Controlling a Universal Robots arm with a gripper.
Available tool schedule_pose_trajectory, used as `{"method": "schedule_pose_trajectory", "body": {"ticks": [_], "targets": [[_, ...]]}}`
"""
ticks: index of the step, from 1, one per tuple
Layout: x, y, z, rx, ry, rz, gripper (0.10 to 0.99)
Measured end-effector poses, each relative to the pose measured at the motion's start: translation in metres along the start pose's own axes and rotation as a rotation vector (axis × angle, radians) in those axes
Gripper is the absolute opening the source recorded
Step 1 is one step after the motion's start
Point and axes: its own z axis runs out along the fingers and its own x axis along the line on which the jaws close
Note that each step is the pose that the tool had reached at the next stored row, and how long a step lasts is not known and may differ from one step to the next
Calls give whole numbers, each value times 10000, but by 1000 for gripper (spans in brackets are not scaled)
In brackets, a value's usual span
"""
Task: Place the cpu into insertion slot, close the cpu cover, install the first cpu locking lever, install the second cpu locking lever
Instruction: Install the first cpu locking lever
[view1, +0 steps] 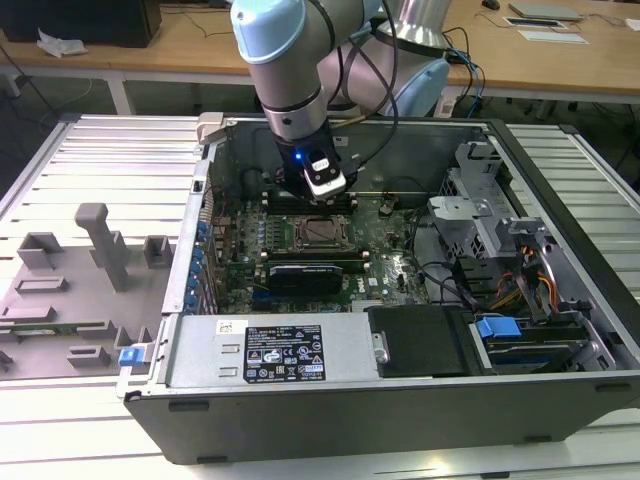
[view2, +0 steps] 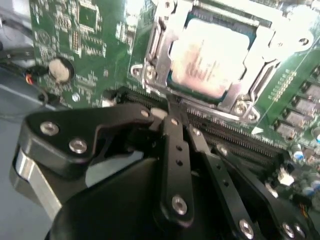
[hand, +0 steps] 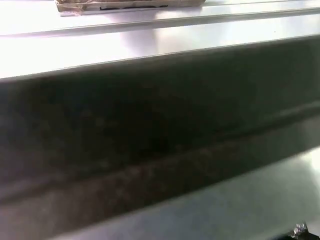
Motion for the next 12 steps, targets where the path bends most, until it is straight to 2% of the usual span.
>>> {"method": "schedule_pose_trajectory", "body": {"ticks": [8, 12], "targets": [[-2, -3, -1, -10, 2, 2, 106], [-38, -1, 8, -9, 1, 3, 106]]}}
